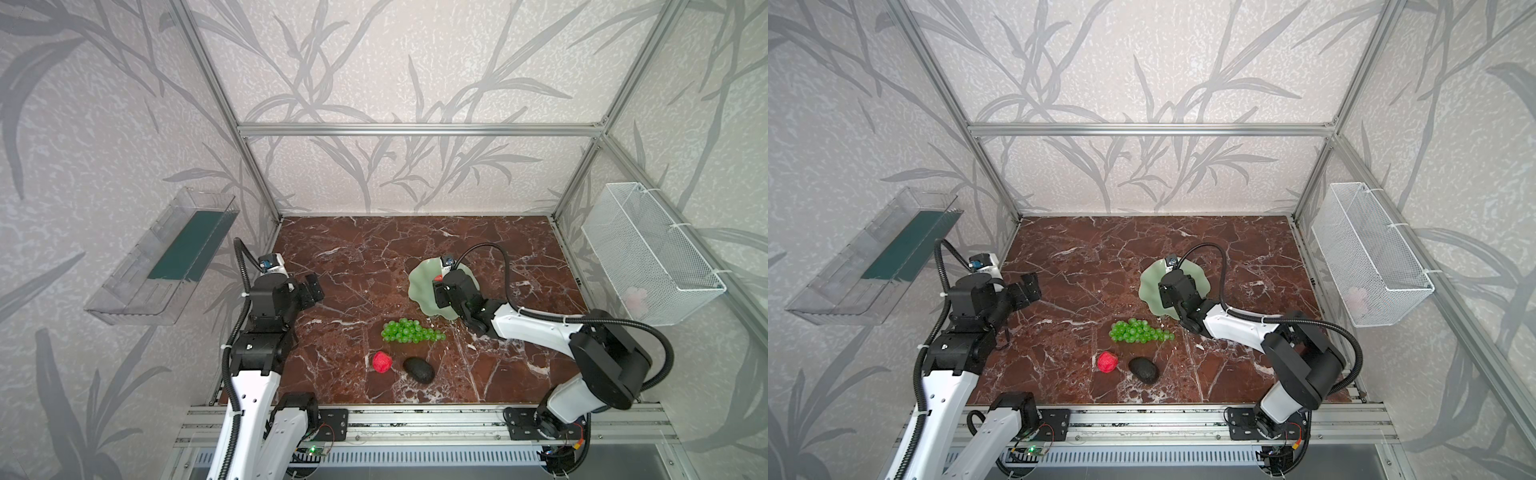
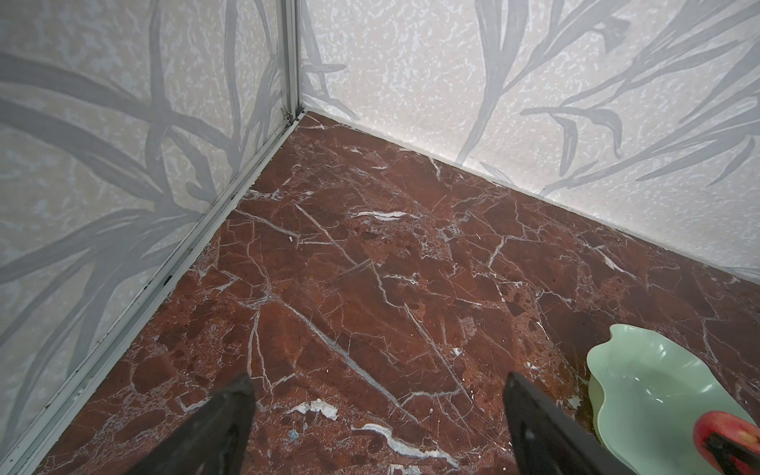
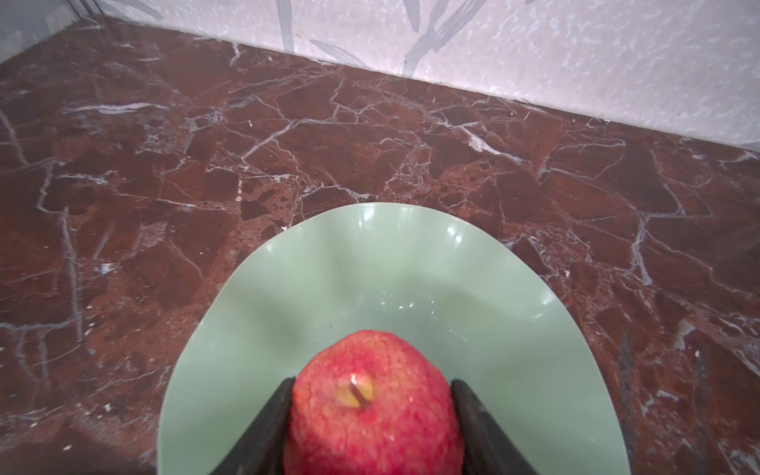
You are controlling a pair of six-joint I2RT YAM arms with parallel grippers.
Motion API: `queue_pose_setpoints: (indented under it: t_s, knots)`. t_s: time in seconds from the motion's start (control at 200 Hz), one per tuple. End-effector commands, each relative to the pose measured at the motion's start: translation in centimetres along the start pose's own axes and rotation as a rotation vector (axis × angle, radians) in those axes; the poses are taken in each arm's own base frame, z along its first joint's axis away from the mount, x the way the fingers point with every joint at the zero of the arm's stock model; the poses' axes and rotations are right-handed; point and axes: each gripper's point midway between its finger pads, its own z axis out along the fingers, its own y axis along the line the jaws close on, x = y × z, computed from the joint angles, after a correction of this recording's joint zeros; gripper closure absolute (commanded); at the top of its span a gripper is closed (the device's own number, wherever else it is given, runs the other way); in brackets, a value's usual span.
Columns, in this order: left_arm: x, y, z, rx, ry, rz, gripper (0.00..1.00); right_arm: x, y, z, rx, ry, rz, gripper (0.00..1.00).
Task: Place and organize the fake fruits in the fruit bowl
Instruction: 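Carry the red apple into the green bowl and open the right gripper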
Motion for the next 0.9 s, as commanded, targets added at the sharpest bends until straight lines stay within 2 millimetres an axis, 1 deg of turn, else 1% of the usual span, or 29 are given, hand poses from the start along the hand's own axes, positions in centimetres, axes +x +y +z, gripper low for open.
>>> queue_pose_setpoints:
  t_s: [0.0, 0.025, 0.045, 0.055, 0.08, 0.225, 0.45, 0.535, 0.665, 0.765, 0.835, 0.895]
  knots:
    - [0.3, 0.3, 0.0, -0.002, 0.004, -0.008, 0.06, -2.2, 0.0, 1.6, 0.009, -0.063, -0.005, 0.52]
    - [0.3, 0.2, 0.1, 0.0, 0.004, -0.009, 0.06, -2.1, -0.1, 2.1, 0.012, -0.056, -0.005, 0.52]
    - [0.3, 0.3, 0.1, -0.001, 0.005, -0.01, 0.06, -2.3, -0.1, 2.2, 0.009, -0.062, -0.002, 0.52]
    - [0.3, 0.3, 0.1, 0.0, 0.005, -0.011, 0.06, -1.6, -0.1, 2.7, 0.012, -0.045, -0.01, 0.52]
    - [0.3, 0.2, 0.1, 0.001, 0.006, -0.013, 0.06, -1.2, -0.1, 3.3, 0.018, -0.034, -0.018, 0.52]
    - [0.3, 0.4, 0.3, 0.003, 0.009, -0.025, 0.06, -0.1, 0.0, 5.4, 0.034, -0.014, -0.044, 0.52]
    - [0.3, 0.5, 0.3, 0.005, 0.009, -0.035, 0.06, 0.9, 0.0, 7.4, 0.046, 0.021, -0.044, 0.5]
    - [0.2, 0.5, 0.2, 0.006, 0.005, -0.039, 0.06, 1.3, 0.1, 7.4, 0.046, 0.029, -0.035, 0.47]
    - [0.1, 0.6, 0.2, 0.008, 0.003, -0.046, 0.06, 1.9, 0.0, 7.3, 0.043, 0.054, -0.028, 0.35]
    - [0.1, 0.7, 0.2, 0.01, 0.001, -0.053, 0.06, 2.5, 0.1, 7.2, 0.033, 0.075, -0.021, 0.29]
    - [0.2, 0.6, 0.3, 0.013, 0.005, -0.056, 0.06, 2.5, 0.0, 6.9, 0.03, 0.073, -0.009, 0.24]
    - [0.2, 0.7, 0.3, 0.013, 0.004, -0.059, 0.06, 2.1, -0.1, 6.5, 0.028, 0.058, 0.005, 0.2]
